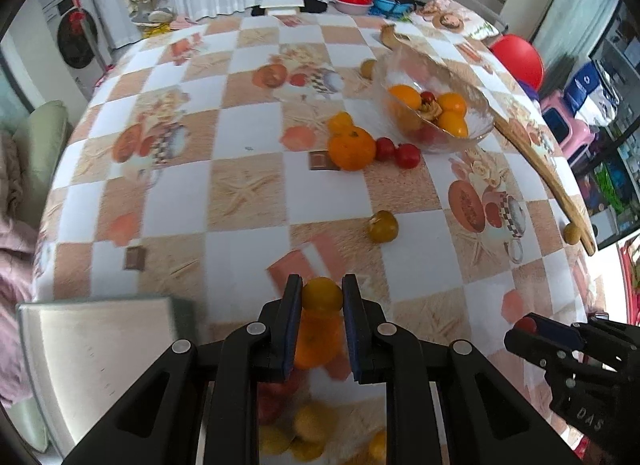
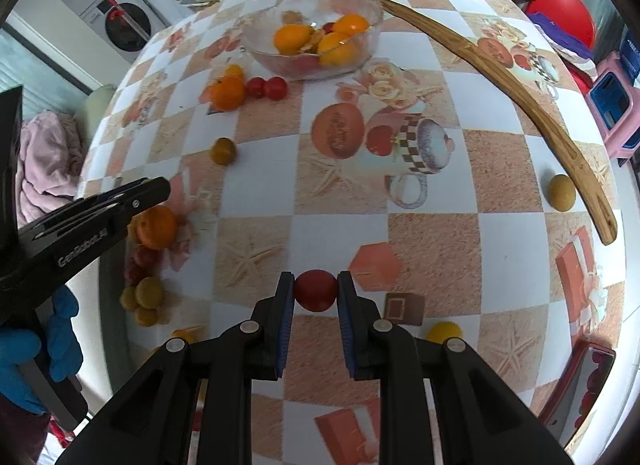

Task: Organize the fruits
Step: 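Carry both fruits to the white tray and open both tools to release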

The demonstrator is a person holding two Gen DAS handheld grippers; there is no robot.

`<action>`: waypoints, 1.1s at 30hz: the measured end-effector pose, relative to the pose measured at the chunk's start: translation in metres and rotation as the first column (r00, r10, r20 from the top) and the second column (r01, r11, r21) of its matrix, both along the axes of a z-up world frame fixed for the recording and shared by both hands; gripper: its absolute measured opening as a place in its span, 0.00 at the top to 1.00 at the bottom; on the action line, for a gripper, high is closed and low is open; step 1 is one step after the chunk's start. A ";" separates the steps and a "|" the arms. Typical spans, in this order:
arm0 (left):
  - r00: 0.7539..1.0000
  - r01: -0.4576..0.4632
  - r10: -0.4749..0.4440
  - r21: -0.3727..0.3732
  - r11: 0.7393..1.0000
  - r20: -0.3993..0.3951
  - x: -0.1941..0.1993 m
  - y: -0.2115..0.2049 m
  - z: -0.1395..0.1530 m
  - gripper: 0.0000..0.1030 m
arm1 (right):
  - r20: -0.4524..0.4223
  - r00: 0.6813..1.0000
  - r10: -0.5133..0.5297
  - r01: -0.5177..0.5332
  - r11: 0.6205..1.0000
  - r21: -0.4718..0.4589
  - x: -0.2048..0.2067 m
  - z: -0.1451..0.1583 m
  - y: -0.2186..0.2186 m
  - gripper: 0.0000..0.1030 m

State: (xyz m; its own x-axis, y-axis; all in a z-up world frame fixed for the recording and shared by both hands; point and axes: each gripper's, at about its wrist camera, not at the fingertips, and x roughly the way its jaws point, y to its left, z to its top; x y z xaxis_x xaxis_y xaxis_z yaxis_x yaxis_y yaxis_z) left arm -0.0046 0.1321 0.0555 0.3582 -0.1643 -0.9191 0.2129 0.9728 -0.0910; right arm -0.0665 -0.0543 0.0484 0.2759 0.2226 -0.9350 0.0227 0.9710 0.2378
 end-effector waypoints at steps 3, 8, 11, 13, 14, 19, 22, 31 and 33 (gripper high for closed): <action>0.999 -0.036 0.036 0.001 0.999 0.011 -0.011 0.021 0.009 0.79 | 0.007 1.000 0.025 -0.025 1.000 0.011 -0.001 0.005 0.013 0.77; 0.994 -0.111 0.111 0.016 0.994 0.021 -0.033 0.063 0.018 0.79 | 0.018 0.995 0.095 -0.095 0.994 0.044 0.008 0.015 0.051 0.77; 0.987 -0.160 0.159 0.034 0.987 0.024 -0.046 0.088 0.019 0.79 | 0.028 0.988 0.153 -0.154 0.986 0.058 0.009 0.020 0.078 0.77; 0.979 -0.201 0.200 0.053 0.978 0.025 -0.057 0.109 0.018 0.79 | 0.031 0.979 0.201 -0.203 0.977 0.070 0.011 0.022 0.102 0.77; 0.976 -0.218 0.217 0.059 0.974 0.022 -0.061 0.116 0.017 0.79 | 0.032 0.975 0.221 -0.223 0.972 0.078 0.012 0.022 0.112 0.77; 0.954 -0.298 0.299 0.097 0.950 0.012 -0.083 0.155 0.006 0.79 | 0.024 0.945 0.326 -0.326 0.938 0.119 0.017 0.017 0.171 0.77; 0.941 -0.336 0.338 0.120 0.934 0.002 -0.095 0.172 -0.004 0.79 | 0.021 0.922 0.388 -0.387 0.913 0.128 0.017 0.013 0.204 0.77; 0.919 -0.384 0.394 0.164 0.909 -0.028 -0.120 0.197 -0.028 0.79 | -0.031 0.871 0.491 -0.486 0.869 0.092 0.019 -0.017 0.265 0.77; 0.920 -0.382 0.391 0.173 0.908 -0.018 -0.122 0.197 -0.029 0.79 | -0.044 0.863 0.503 -0.499 0.863 0.076 0.019 -0.023 0.271 0.77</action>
